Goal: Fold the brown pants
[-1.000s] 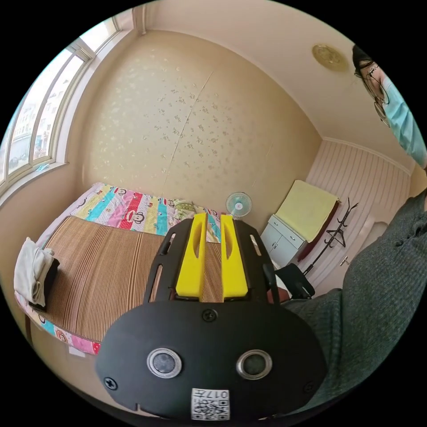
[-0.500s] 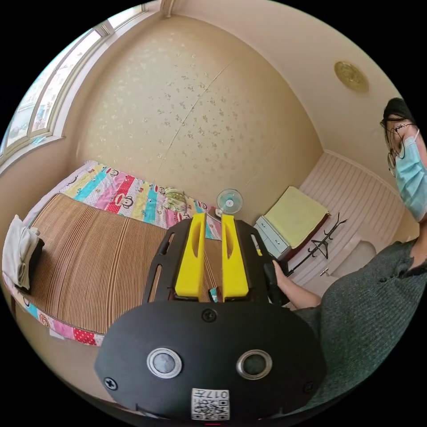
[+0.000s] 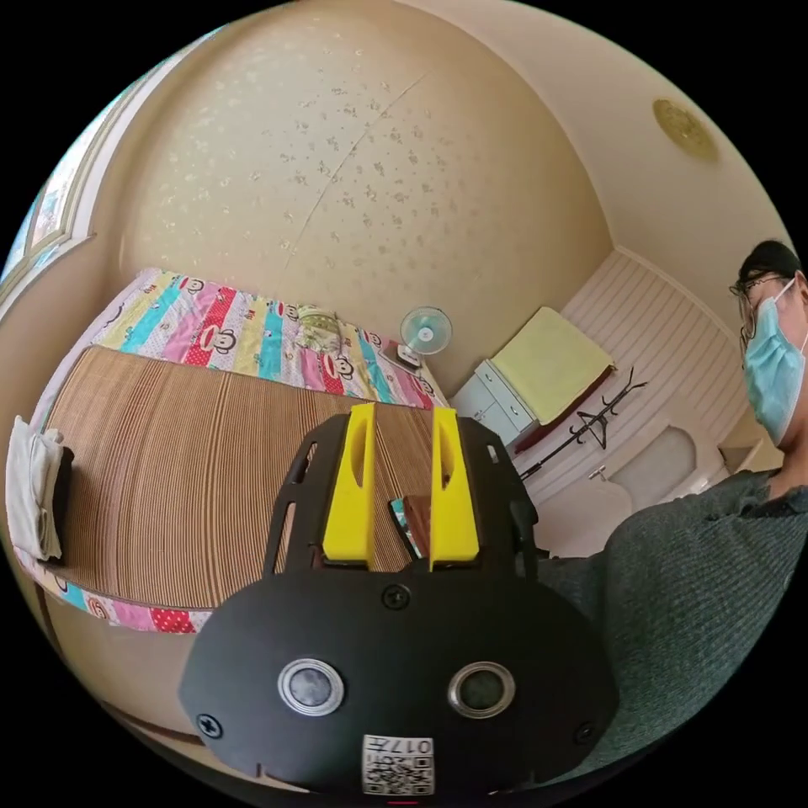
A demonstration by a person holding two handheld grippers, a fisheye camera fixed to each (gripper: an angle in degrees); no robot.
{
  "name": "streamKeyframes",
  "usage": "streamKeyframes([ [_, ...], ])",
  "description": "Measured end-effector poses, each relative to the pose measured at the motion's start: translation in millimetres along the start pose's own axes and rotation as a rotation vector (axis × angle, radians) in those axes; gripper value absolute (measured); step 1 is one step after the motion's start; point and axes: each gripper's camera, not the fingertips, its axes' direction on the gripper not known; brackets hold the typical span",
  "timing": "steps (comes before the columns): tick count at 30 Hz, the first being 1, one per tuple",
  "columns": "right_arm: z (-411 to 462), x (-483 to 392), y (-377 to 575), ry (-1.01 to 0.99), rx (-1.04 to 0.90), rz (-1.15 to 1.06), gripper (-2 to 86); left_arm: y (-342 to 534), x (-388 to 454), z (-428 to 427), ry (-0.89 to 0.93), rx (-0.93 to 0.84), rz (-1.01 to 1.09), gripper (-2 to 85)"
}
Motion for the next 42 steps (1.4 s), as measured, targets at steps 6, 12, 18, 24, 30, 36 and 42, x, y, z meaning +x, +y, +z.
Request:
streamKeyframes([
  [6,-32.4,64.1,42.7,-0.310,0.309,0.277,7.5,-1.1,17.5,43.5,0.277,-0.062,0.183,9.0],
  [12,11.2,23.0,23.2,-0.617,0.295,0.239,5.7,17.4,43.0,60.2,0.279,-0.177,0.349,7.7],
  [18,127.8,-99.7,-36.2,-0.637,-0.250,0.022,0.6,40.8,43.8,45.5,0.321,-0.131,0.422,1.0],
  [24,144.4,-166.5,-47.9,-0.512,-0.367,-0.245,0.4,61.4,22.8,28.2,0.327,-0.096,0.406,-0.9],
  [30,21.9,-140.9,-64.8,-0.280,0.071,-0.318,0.3,81.4,8.8,17.4,0.275,-0.155,0.461,-1.0],
  [36,-52.8,-73.9,-83.8,0.017,0.238,-0.132,0.2,82.6,-12.4,19.7,0.465,-0.198,0.478,-0.9],
  [42,-16.3,-14.0,-63.3,-0.038,0.222,0.056,0.3,64.4,-33.4,33.0,0.611,-0.203,0.420,0.4],
])
